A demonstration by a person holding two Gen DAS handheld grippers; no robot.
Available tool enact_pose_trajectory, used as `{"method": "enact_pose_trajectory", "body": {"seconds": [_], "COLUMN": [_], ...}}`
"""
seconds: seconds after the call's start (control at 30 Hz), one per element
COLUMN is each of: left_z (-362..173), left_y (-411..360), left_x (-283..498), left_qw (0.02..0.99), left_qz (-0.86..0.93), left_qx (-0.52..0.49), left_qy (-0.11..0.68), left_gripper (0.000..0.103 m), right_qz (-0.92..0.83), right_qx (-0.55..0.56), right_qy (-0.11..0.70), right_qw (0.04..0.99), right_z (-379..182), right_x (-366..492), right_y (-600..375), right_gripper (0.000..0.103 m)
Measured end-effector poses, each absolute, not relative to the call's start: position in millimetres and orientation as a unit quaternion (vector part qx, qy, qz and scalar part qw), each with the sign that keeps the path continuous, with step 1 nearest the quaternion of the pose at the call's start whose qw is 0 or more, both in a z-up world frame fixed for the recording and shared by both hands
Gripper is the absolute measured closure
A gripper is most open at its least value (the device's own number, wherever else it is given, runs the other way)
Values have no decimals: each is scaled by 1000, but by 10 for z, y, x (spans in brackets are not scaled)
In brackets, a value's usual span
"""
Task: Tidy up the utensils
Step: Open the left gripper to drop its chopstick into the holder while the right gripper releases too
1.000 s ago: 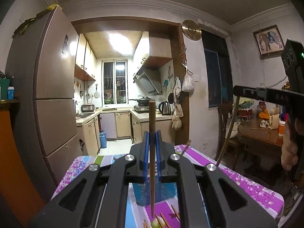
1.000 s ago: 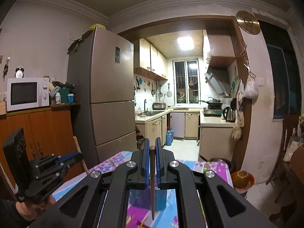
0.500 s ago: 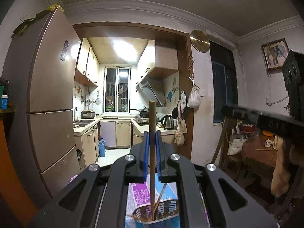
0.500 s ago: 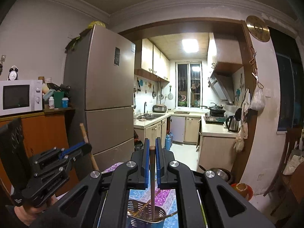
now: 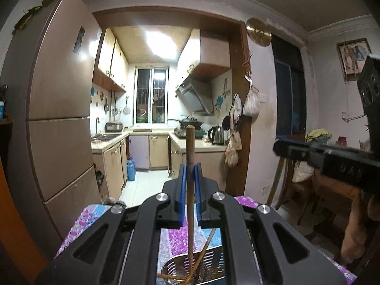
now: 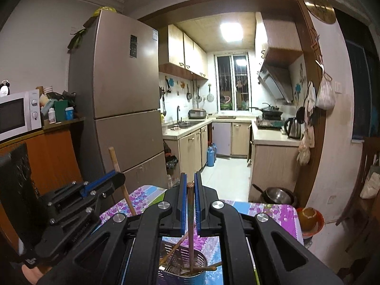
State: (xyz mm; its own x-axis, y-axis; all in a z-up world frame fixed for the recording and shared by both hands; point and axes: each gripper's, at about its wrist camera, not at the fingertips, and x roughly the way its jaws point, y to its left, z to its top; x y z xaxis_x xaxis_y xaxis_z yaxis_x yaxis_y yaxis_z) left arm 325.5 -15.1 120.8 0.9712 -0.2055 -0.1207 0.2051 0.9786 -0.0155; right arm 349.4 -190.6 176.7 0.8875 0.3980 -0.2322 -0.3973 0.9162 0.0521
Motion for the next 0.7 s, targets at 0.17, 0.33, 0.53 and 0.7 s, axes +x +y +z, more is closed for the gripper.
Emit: {"method": "enact_pose_trajectory", "body": {"seconds": [0.17, 0.33, 0.53, 0.7], "left_z": [1064, 1000, 987, 1018], "left_y": [-137, -102, -87, -49], "left_x": [3383, 3468, 3536, 3535], "left_qw": [992, 991, 991, 991], "left_qz": [-98, -93, -90, -88], "left_qx": [0, -1, 1, -4], "left_qy": [83, 94, 102, 99], "left_gripper": [98, 98, 95, 74], "right_qz": [205, 207, 206, 203], "right_qx": [5, 4, 3, 5], "right_qy": [132, 140, 147, 143], "right_qw": [970, 968, 967, 969], "right_z": [1648, 1561, 1502, 1508], "right_x": [3616, 3689, 3739, 3734], "right_y": [-1875, -1825, -1803, -1803], "right_gripper": [96, 96, 96, 95]}}
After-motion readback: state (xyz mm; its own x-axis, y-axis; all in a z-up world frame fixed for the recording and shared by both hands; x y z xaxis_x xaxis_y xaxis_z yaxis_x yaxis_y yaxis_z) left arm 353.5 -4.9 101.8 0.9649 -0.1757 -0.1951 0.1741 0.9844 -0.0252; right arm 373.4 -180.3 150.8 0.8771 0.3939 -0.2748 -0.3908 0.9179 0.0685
